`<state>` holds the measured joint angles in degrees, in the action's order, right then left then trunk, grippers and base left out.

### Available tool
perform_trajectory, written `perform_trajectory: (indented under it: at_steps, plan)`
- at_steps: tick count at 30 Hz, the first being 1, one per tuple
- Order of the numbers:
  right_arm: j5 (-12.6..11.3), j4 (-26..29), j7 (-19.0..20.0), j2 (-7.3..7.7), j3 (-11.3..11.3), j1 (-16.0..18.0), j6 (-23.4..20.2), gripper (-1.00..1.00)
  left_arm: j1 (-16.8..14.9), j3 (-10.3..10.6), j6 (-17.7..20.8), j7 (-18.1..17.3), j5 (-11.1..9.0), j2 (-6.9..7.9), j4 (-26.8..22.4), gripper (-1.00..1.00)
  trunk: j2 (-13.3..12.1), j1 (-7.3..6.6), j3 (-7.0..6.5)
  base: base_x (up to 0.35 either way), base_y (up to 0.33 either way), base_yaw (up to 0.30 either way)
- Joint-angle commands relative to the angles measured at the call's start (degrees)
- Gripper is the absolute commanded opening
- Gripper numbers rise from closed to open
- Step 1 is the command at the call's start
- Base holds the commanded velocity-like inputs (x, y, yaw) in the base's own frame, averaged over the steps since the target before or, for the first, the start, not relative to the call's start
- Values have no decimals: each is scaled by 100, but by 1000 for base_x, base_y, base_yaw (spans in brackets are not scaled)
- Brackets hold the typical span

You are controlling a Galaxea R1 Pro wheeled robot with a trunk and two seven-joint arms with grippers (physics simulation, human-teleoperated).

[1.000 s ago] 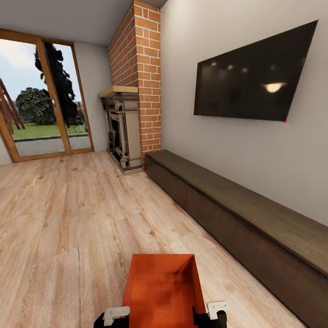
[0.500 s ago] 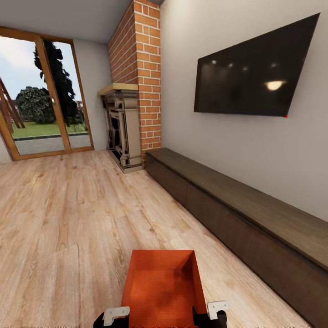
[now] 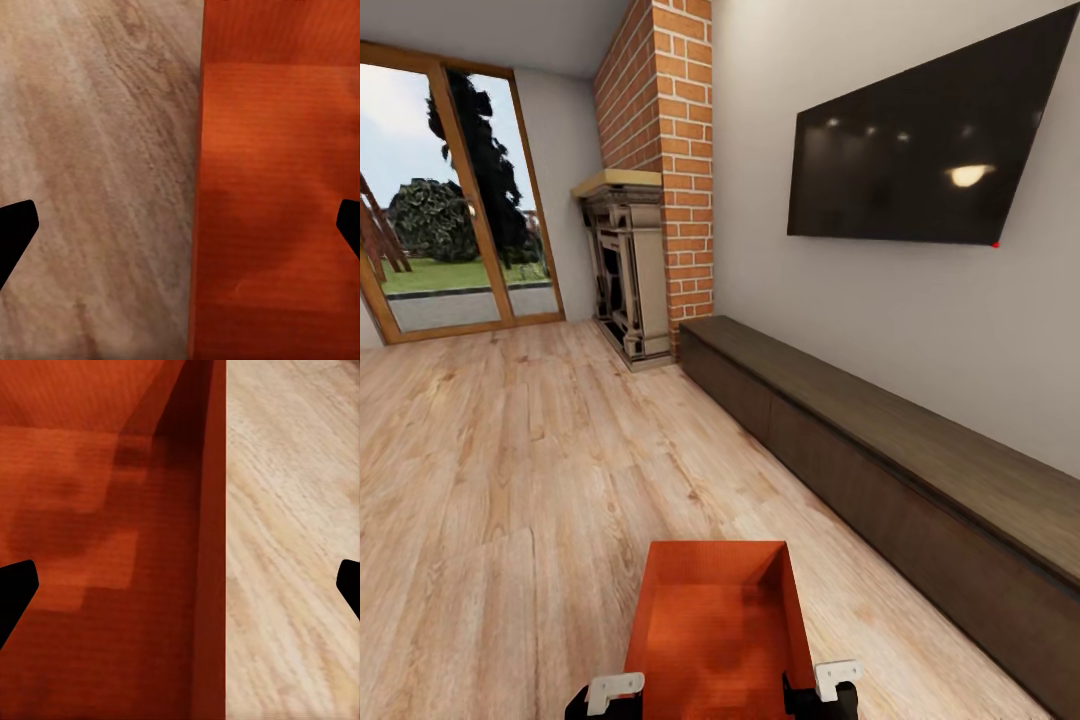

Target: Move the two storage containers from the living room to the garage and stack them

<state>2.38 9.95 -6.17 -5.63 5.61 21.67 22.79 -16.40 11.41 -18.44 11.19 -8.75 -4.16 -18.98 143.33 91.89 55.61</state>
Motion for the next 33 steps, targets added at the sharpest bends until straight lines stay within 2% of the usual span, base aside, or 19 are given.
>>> perform_trajectory:
  at_steps: [1, 18, 33]
  plan:
    - [23, -6, -60, 1, 45, 4, 6, 100, -4, 51, -24, 32, -56, 3, 3, 100, 2, -1, 5, 0, 0, 0]
    - [-12, -2, -52, 24, -25, 12, 12, 100, -4, 46, -28, 32, -56, 28, 0, 100, 2, -1, 5, 1, 0, 0]
    - [7, -2, -51, 27, -17, 13, 6, 100, -4, 23, -33, 33, -56, 37, 0, 100, 2, -1, 5, 111, -83, 0]
